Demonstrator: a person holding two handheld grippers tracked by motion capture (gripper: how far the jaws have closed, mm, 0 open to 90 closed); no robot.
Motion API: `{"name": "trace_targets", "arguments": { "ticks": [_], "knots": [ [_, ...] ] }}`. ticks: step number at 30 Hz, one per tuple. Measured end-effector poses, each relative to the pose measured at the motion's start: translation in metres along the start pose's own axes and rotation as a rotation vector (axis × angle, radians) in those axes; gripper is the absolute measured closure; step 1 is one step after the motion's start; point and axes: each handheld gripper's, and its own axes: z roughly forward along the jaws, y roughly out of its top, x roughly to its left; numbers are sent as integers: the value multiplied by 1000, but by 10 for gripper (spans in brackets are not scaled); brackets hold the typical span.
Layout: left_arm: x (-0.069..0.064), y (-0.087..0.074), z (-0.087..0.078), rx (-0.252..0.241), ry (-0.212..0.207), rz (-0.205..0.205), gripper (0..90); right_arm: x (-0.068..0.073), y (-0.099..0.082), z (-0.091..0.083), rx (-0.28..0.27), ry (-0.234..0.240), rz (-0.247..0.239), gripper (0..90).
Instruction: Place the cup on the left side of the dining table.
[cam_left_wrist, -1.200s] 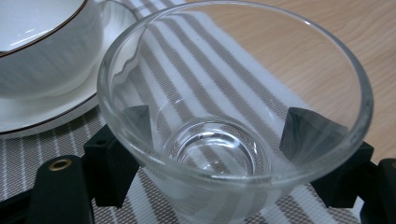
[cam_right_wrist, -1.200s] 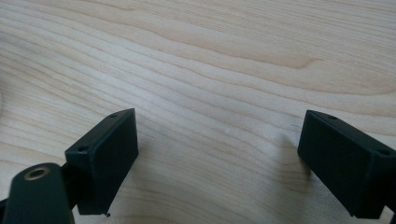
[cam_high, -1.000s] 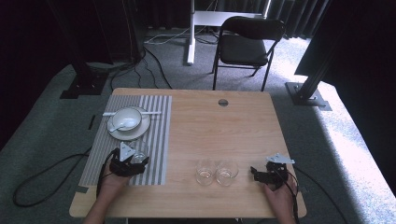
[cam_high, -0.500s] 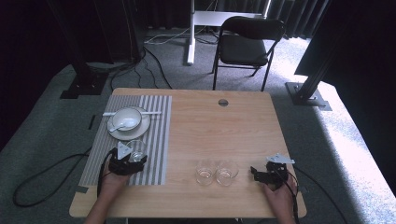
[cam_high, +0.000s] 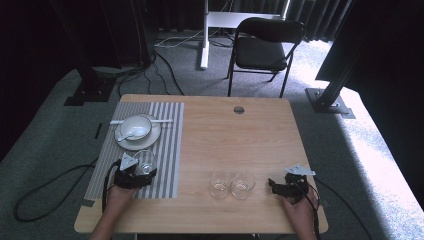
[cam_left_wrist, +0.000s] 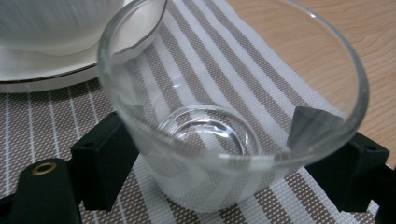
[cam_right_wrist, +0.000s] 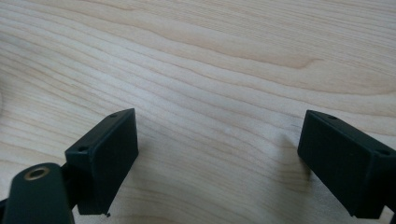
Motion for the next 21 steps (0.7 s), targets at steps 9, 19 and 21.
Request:
{"name": "trace_targets", "arguments": {
  "ticks": [9, 19, 21],
  "knots": [
    [-3, -4, -1, 35, 22, 31, 2, 0, 0, 0, 0, 0, 0, 116],
    [0, -12, -13, 40, 63, 28, 3, 0, 0, 0, 0, 0, -1, 116],
    [1, -15, -15, 45, 68, 32, 3, 0, 0, 0, 0, 0, 0, 116]
  ]
}}
